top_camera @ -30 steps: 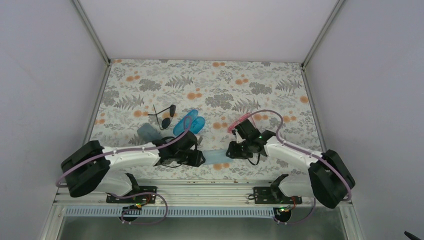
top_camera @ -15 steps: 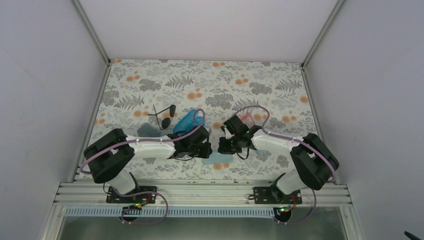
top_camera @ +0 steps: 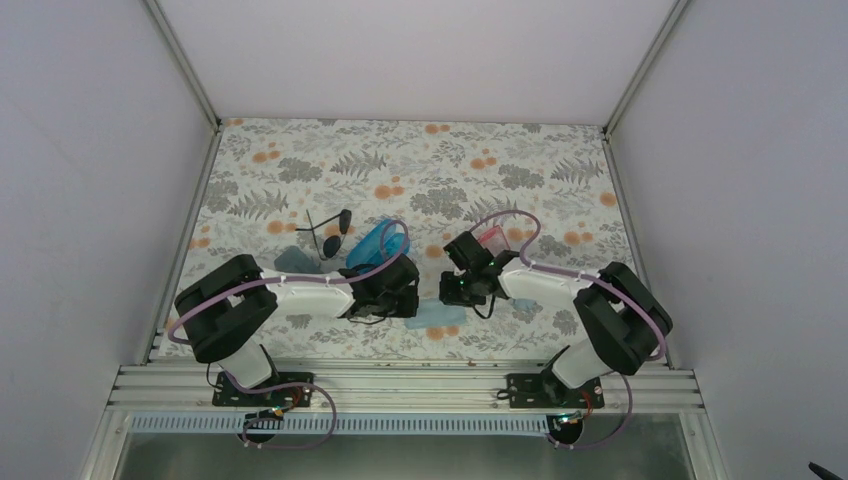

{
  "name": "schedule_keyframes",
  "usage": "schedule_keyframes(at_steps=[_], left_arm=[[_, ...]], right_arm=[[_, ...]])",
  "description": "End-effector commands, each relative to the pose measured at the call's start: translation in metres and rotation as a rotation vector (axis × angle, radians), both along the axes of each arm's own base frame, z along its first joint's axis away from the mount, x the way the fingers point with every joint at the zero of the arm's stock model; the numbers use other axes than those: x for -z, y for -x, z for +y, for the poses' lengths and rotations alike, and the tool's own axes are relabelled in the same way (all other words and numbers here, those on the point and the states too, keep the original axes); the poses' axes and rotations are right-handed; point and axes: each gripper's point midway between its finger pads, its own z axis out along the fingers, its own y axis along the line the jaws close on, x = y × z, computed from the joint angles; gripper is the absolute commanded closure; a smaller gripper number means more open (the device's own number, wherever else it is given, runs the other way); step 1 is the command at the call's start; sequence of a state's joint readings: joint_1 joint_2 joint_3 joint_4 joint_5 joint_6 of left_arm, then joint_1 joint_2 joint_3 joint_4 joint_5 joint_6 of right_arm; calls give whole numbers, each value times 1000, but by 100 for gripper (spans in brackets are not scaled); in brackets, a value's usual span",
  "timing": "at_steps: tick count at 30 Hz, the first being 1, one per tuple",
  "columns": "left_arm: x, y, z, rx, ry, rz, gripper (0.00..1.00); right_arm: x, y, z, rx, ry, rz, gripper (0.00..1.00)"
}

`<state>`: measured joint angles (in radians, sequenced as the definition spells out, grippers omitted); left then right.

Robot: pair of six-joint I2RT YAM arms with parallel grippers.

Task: Organize the sunglasses
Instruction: Fold the glasses cleaning cloth at the center of the board.

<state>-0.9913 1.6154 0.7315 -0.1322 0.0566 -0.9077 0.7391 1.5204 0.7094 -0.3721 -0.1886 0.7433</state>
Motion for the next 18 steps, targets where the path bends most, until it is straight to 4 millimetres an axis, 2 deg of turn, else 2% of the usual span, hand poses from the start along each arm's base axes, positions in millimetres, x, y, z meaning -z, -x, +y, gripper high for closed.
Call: schedule_keyframes(at_steps=[1, 6, 9, 12, 15, 18], left_arm=[[13, 6, 17, -26, -73, 22, 91], [7, 5, 13, -9, -63, 15, 91], [-8, 2, 7, 0, -29, -6, 88], [-24, 2, 8, -19, -11, -12, 76], [-28, 7, 23, -78, -40, 11, 63], [-22, 18, 34, -106, -55, 55, 58]], right_arm=[[6, -8, -51, 121, 235, -57, 73], [-12, -16, -79, 176, 360, -135, 64], [-30, -20, -73, 163, 324, -171, 62], [-38, -16, -64, 124, 282, -177, 61], [-34, -7, -60, 96, 282, -148, 62], [-26, 3, -58, 67, 292, -116, 63]])
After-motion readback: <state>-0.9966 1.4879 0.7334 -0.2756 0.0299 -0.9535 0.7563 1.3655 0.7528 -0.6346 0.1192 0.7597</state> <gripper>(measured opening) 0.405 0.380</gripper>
